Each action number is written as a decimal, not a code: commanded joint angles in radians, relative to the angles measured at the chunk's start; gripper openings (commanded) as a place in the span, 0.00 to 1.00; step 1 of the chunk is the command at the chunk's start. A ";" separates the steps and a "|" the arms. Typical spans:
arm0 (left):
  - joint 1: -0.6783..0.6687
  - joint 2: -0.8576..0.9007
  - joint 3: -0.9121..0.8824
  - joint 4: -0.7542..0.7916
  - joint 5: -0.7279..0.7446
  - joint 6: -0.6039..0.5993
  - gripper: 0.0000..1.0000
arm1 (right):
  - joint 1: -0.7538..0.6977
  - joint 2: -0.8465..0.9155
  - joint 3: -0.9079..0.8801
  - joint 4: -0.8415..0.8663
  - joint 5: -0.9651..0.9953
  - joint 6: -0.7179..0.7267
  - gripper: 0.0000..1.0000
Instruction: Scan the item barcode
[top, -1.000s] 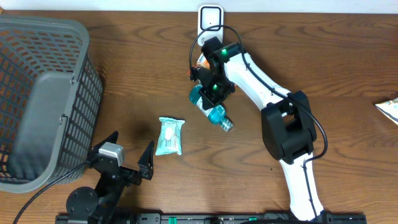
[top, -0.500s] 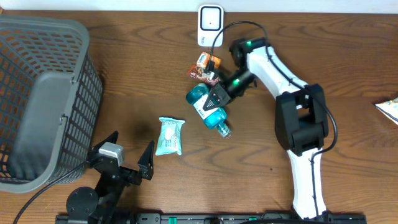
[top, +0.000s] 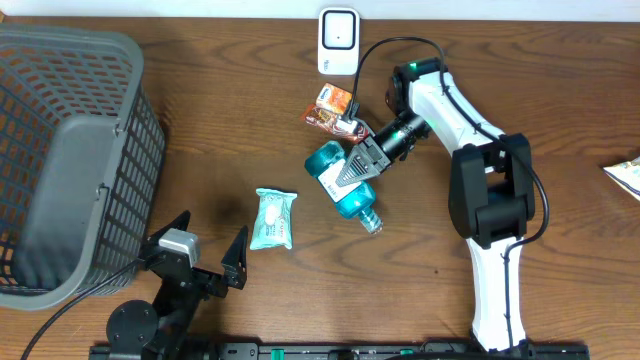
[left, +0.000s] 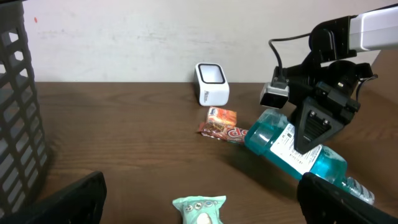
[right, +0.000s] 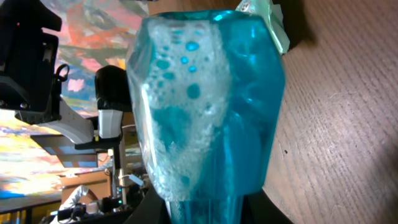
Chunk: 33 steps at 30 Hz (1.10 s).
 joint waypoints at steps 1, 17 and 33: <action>-0.004 -0.003 -0.001 0.002 0.013 -0.013 0.98 | 0.037 -0.120 -0.030 -0.008 -0.045 0.049 0.01; -0.004 -0.003 -0.001 0.002 0.013 -0.013 0.98 | 0.113 -0.666 -0.679 0.016 -0.294 -0.131 0.02; -0.004 -0.003 -0.001 0.002 0.013 -0.013 0.98 | 0.113 -0.665 -0.682 0.774 0.235 0.439 0.01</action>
